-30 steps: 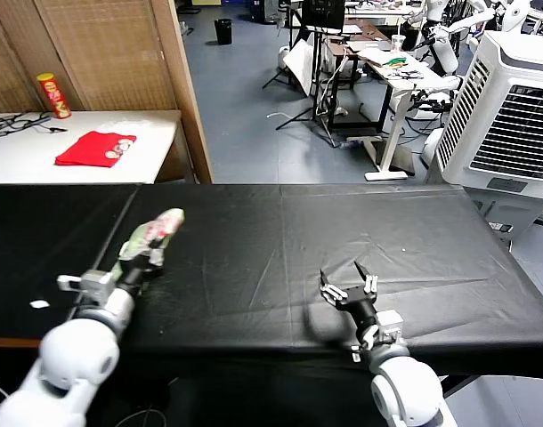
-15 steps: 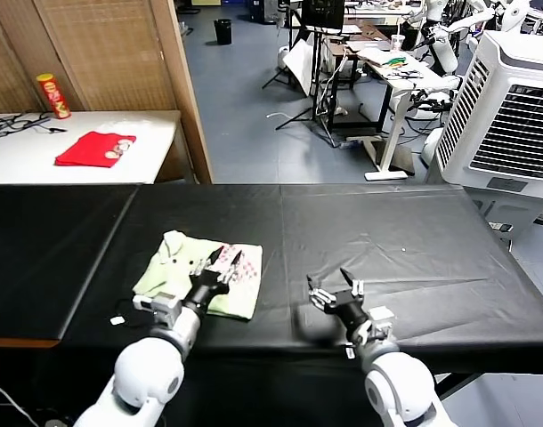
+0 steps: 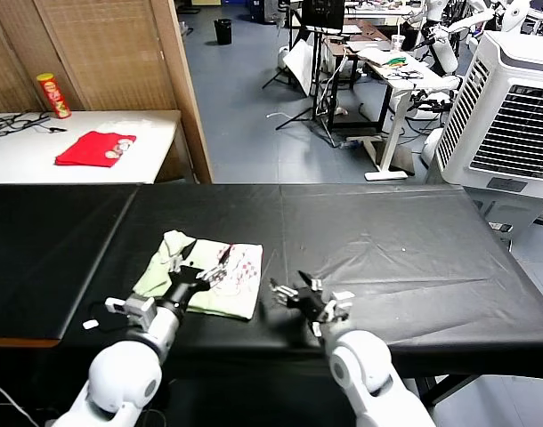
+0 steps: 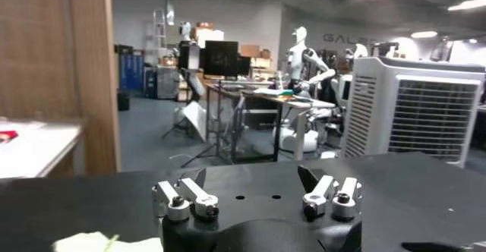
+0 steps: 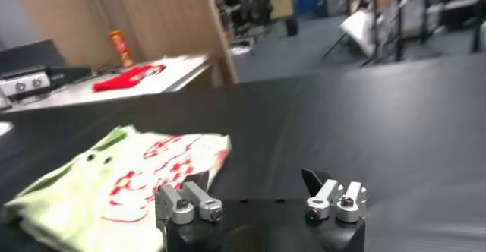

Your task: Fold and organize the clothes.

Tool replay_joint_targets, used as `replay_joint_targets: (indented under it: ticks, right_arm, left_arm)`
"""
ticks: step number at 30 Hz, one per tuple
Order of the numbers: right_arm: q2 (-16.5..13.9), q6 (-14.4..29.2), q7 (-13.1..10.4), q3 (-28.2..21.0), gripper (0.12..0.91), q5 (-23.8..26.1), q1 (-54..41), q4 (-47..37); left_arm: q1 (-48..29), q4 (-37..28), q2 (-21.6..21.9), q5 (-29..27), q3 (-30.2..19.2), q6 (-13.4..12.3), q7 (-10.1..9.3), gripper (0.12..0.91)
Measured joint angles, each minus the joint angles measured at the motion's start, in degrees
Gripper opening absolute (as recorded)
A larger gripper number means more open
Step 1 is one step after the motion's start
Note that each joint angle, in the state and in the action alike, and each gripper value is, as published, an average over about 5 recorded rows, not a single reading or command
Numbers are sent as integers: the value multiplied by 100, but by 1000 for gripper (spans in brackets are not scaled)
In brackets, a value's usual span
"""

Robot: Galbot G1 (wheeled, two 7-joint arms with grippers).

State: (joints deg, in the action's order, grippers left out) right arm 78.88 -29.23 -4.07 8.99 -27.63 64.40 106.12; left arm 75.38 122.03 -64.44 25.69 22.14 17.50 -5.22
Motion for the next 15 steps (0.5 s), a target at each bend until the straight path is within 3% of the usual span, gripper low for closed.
replay_joint_targets:
  ticks: [5, 11, 15]
  right_arm:
    - [200, -38, 3, -296, 774, -190, -368, -523]
    - [355, -29, 39, -522, 572, -295, -652, -923]
    - [375, -25, 76, -592, 384, -321, -733, -1034]
  left_arm:
    - [130, 76, 46, 14, 193, -15, -88, 798]
    - [304, 192, 67, 22, 447, -26, -101, 798]
    - [430, 257, 41, 4, 616, -54, -101, 798]
